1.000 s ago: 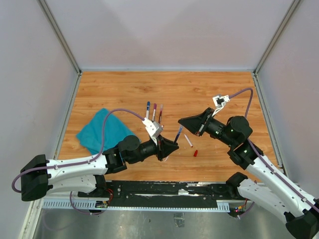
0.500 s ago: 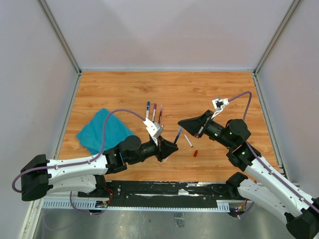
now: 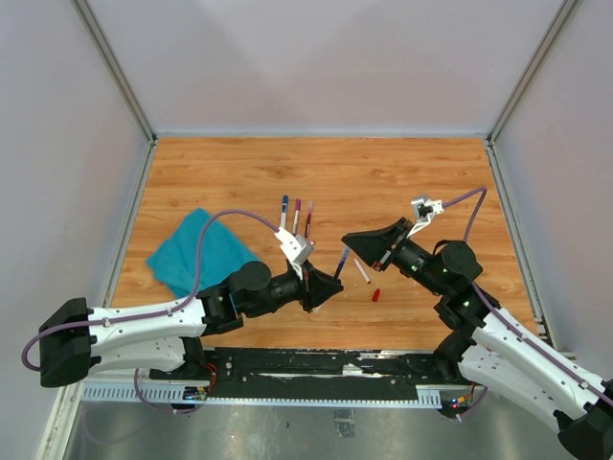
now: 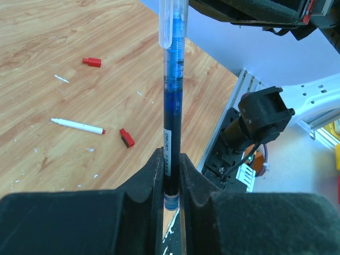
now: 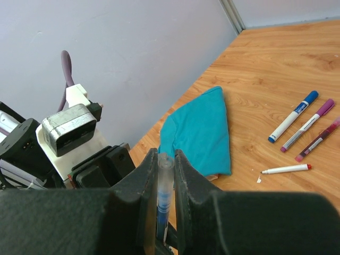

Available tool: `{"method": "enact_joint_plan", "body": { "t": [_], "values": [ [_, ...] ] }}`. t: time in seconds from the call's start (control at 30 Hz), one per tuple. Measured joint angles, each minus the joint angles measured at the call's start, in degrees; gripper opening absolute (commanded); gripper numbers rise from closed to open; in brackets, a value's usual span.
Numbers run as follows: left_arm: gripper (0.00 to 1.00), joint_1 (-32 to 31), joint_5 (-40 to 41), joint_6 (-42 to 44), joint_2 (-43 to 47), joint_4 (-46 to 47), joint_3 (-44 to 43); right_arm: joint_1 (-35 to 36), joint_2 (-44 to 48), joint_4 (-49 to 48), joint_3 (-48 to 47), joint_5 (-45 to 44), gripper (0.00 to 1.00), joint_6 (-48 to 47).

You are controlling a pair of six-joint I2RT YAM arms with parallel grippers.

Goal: Insert the pens into the pen caps
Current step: Press the pen cap onto the pen.

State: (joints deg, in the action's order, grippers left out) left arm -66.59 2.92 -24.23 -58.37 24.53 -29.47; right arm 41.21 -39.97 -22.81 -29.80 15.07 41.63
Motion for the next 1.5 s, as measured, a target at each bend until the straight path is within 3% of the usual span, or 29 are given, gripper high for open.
{"method": "enact_joint_plan", "body": {
  "t": [0.77,1.2,1.5],
  "values": [
    [0.0,-0.8,-1.5,2.3,3.3,-14.7,-4.4,15.1,1.9,-5.9,5.8,-18.8,0.01,-4.3],
    [0.01,-0.9,-1.5,3.9,1.1,-22.4,-7.3,19.6,-0.3,-22.0,15.6,-26.4,0.01,-4.1],
    [0.0,-1.0,-1.6,4.3,-1.4,-28.0,-9.2,23.3,-4.9,-27.1,17.3,-30.2,0.01,-4.0]
  ]
}}
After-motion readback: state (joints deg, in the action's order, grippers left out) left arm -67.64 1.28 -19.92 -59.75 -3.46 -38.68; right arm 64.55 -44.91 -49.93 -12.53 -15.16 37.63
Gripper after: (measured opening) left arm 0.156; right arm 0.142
